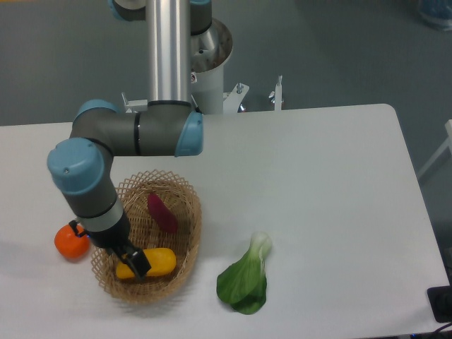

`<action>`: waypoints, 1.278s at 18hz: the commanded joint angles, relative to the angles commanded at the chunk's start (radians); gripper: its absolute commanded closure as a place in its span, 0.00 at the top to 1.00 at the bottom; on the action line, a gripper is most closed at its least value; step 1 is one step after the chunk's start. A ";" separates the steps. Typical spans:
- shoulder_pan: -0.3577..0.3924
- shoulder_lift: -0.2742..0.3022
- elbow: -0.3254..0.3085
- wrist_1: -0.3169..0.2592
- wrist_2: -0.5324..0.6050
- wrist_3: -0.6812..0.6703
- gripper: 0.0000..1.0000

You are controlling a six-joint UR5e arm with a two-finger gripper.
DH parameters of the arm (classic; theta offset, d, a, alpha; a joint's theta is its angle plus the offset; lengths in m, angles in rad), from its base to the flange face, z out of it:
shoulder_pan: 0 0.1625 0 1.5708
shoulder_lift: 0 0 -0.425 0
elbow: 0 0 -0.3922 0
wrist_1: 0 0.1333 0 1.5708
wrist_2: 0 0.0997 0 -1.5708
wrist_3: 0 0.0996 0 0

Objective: Place the mango in the basket

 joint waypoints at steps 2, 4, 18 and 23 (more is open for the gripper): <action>0.049 0.012 0.008 -0.035 -0.014 0.009 1.00; 0.109 0.023 0.024 -0.096 -0.031 0.069 1.00; 0.454 -0.014 0.159 -0.347 -0.043 0.425 1.00; 0.491 -0.032 0.187 -0.347 -0.060 0.476 1.00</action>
